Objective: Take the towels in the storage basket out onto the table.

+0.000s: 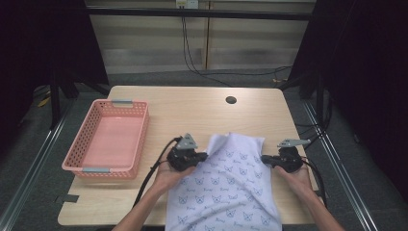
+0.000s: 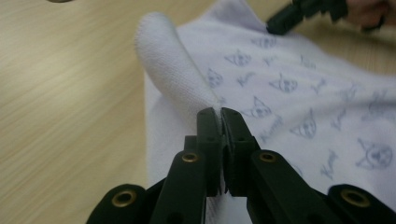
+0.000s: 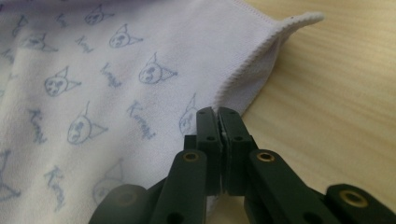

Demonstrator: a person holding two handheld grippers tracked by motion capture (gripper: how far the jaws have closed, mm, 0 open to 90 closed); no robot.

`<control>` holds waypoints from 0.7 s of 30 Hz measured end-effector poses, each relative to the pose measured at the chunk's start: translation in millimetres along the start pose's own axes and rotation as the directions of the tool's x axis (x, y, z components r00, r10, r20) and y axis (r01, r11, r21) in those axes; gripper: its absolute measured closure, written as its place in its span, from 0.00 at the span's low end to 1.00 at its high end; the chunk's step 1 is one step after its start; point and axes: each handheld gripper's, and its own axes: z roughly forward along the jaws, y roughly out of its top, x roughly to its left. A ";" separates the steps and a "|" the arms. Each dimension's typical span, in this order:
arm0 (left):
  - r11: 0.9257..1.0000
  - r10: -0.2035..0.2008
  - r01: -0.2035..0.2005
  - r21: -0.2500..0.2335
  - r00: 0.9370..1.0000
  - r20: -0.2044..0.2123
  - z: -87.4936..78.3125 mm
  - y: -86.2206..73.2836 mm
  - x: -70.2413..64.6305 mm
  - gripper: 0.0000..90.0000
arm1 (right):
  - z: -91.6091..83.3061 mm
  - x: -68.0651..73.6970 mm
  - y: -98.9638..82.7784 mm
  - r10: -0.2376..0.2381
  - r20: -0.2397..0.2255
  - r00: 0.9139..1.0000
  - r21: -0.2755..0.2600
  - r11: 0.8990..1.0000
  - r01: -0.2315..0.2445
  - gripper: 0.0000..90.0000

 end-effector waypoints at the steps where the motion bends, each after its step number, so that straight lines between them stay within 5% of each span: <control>1: 1.000 0.016 -0.017 0.024 0.999 0.045 5.2 -1.3 -9.2 0.97 | -1.7 1.4 -1.7 -0.001 -0.002 1.000 0.004 1.000 0.001 0.97; 5: 0.990 0.074 -0.088 0.112 0.990 0.124 11.9 -7.3 -30.0 0.90 | -15.1 6.9 -14.8 0.014 -0.007 1.000 0.020 1.000 -0.013 0.95; 9: 0.998 0.029 -0.039 0.058 0.987 0.161 4.1 -4.2 -24.9 0.77 | -26.3 6.4 -24.3 0.024 0.022 0.999 0.018 1.000 -0.024 0.84; 11: 1.000 -0.011 0.008 0.027 0.992 0.123 2.3 1.8 -16.5 0.73 | -29.3 3.3 -22.1 0.032 0.033 0.999 -0.007 0.999 -0.032 0.81; 15: 0.997 -0.067 0.064 0.031 0.991 0.112 20.3 5.0 -1.5 0.77 | -27.9 -4.3 -10.1 0.033 0.054 0.998 -0.057 0.998 -0.030 0.74; 21: 0.998 -0.055 0.047 0.051 0.984 0.170 48.5 5.1 -4.7 0.62 | -13.7 -20.9 1.1 0.025 0.099 0.995 -0.061 0.998 -0.019 0.61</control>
